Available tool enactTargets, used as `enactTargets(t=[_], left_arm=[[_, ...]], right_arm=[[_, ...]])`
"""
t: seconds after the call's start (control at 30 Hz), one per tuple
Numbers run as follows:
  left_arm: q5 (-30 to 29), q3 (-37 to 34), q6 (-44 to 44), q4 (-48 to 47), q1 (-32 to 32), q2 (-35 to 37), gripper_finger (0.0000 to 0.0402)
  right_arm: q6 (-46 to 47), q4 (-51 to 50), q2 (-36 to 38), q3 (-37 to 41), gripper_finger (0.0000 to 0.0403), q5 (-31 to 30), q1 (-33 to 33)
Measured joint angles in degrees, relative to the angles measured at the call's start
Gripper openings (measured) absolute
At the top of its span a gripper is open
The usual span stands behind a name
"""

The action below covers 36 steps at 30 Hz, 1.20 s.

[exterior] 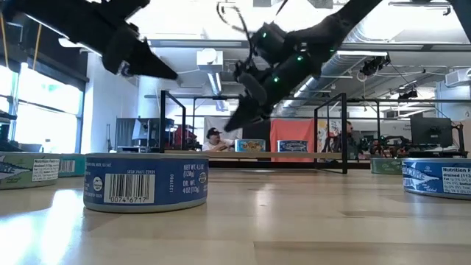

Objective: Stack canned seafood by type on shelf
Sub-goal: Adjust the light blue tuna can

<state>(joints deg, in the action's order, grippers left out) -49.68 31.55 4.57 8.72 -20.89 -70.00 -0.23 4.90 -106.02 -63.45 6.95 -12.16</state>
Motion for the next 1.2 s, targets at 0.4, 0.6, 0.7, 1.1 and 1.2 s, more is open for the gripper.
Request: enactTargets(t=[0.4, 0.6, 0.7, 1.1, 1.2], left_arm=[[19.1, 0.1, -43.8, -41.3, -9.7, 15.0, 0.0003], [21.3, -2.4, -71.1, -58.7, -9.3, 13.7, 0.0003], [23.4, -6.3, -70.2, -51.0, -7.3, 12.5, 0.0003], [25.2, -9.9, -28.3, 5.5, -1.8, 6.7, 0.0003], [25.6, -7.9, -34.1, -7.8, -2.9, 7.6, 0.0003]], right_arm=[[-4.8, 29.4, 0.0, 11.6, 0.0000, -14.0, 19.7], [-6.0, 30.2, 0.0, 12.2, 0.0000, -17.6, 19.5], [-5.9, 30.2, 0.0, 12.2, 0.0000, -20.4, 19.5], [-6.0, 30.1, 0.0, 12.2, 0.0000, -20.2, 18.5], [-4.4, 29.5, 0.0, 12.2, 0.0000, -20.2, 17.7]])
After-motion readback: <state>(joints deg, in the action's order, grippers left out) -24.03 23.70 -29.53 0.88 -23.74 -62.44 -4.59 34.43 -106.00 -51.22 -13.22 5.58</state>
